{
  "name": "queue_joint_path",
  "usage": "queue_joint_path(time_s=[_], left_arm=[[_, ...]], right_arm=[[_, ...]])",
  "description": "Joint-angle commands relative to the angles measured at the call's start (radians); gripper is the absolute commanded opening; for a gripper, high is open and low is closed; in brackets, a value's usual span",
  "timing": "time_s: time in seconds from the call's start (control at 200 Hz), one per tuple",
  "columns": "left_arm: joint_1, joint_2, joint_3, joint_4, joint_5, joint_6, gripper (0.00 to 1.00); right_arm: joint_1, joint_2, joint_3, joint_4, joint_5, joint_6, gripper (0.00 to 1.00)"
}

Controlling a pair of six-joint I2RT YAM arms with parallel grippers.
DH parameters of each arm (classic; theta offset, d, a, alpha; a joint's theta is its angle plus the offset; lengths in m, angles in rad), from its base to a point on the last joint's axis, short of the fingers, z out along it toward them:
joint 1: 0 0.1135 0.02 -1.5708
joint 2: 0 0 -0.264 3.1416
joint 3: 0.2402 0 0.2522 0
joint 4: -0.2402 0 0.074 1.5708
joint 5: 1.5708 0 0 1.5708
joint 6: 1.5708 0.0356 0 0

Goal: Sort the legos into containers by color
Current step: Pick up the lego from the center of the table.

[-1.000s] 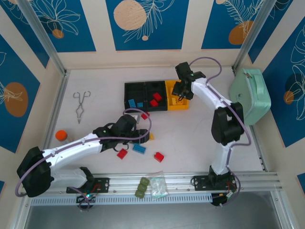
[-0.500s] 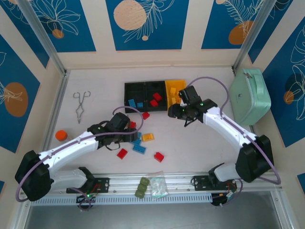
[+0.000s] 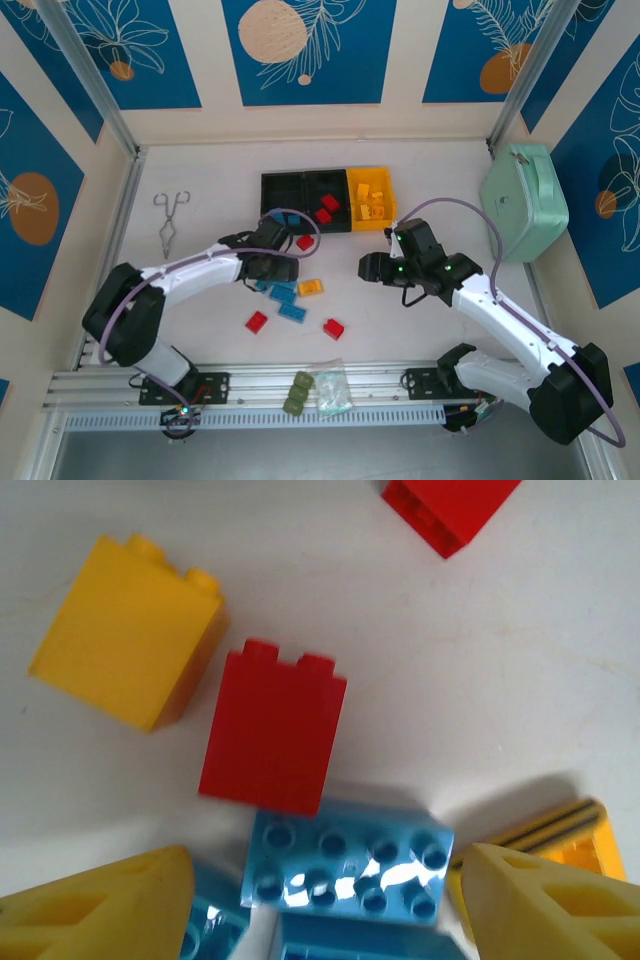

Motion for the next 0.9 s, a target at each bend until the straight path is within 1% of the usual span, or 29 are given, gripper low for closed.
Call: queue_joint_path(time_s=[0.0,0.215,0.34,0.48,0.575,0.75,0.895], left_arm=[[0.013,0.054,0.055,0.03,-0.009,0.043,0.7],[0.019,0.126,0.099,0.022,-0.037,0.062,0.69],[0.019,0.151,0.119,0.018,-0.031,0.072,0.69],[0.019,0.158,0.128,0.011,-0.043,0.073,0.69],[0.018,0.157,0.143,-0.032,-0.083,0.072,0.67],[0.02,0.146,0.137,-0.064,-0.146,0.082,0.66],[0.031,0.151,0.131,-0.038,-0.141,0.1,0.67]], right_arm=[[0.015,-0.012,-0.018,0.019,-0.038,0.025,0.59],[0.023,-0.01,-0.016,0.032,-0.038,0.028,0.59],[0.022,0.003,-0.018,0.04,-0.043,0.028,0.59],[0.024,0.019,-0.022,0.055,-0.051,0.033,0.58],[0.023,0.022,-0.025,0.067,-0.049,0.039,0.58],[0.024,0.036,-0.021,0.074,-0.051,0.039,0.58],[0.026,0.049,-0.011,0.079,-0.055,0.037,0.58]])
